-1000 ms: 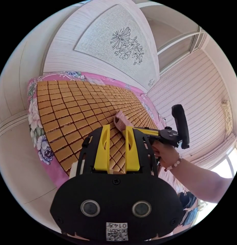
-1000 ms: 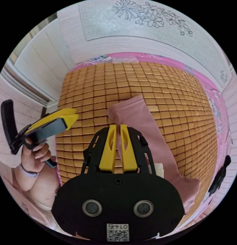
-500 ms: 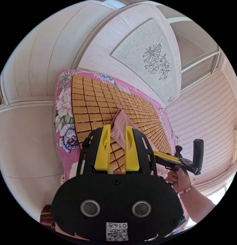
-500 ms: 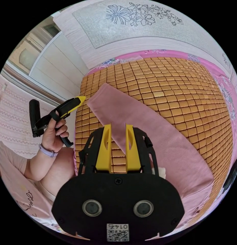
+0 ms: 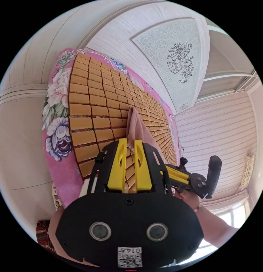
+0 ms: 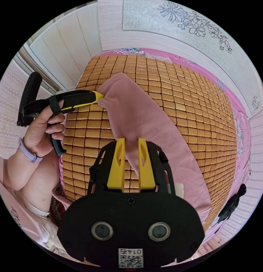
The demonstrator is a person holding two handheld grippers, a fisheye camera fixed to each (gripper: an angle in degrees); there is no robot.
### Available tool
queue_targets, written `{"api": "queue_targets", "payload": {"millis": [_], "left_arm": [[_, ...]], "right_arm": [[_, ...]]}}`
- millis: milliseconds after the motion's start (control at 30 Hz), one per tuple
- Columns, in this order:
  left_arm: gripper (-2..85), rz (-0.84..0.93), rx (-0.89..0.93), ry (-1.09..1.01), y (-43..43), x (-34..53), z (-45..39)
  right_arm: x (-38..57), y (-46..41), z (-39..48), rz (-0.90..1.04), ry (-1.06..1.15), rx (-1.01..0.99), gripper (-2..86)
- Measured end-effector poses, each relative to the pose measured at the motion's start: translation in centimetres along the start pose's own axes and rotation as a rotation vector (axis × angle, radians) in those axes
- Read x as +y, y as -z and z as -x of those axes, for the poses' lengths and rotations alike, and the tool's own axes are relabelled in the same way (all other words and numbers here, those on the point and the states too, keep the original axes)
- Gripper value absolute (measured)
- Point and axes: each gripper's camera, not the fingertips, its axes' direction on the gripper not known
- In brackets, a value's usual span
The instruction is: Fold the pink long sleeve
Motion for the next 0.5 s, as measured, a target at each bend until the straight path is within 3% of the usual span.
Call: {"api": "queue_targets", "payload": {"millis": [167, 333, 400, 500], "left_arm": [[4.2, -0.015, 0.029, -0.092, -0.2, 1.1, -1.3], [4.2, 0.079, 0.152, -0.32, -1.8, 2.8, -4.4], [4.2, 0.14, 0.165, -0.422, -2.8, 3.9, -5.9], [4.3, 0.195, 0.134, -0.544, -4.0, 5.9, -7.6]], "right_arm": [[-1.3, 4.4, -1.1, -0.08, -0.092, -0.132, 5.8], [-3.2, 9.6, -2.4, -0.237, -0.227, -0.442, 11.0], [-3.7, 10.2, -2.6, -0.205, -0.253, -0.472, 11.9], [-3.9, 10.8, -1.5, -0.093, -0.242, -0.328, 10.9]]}}
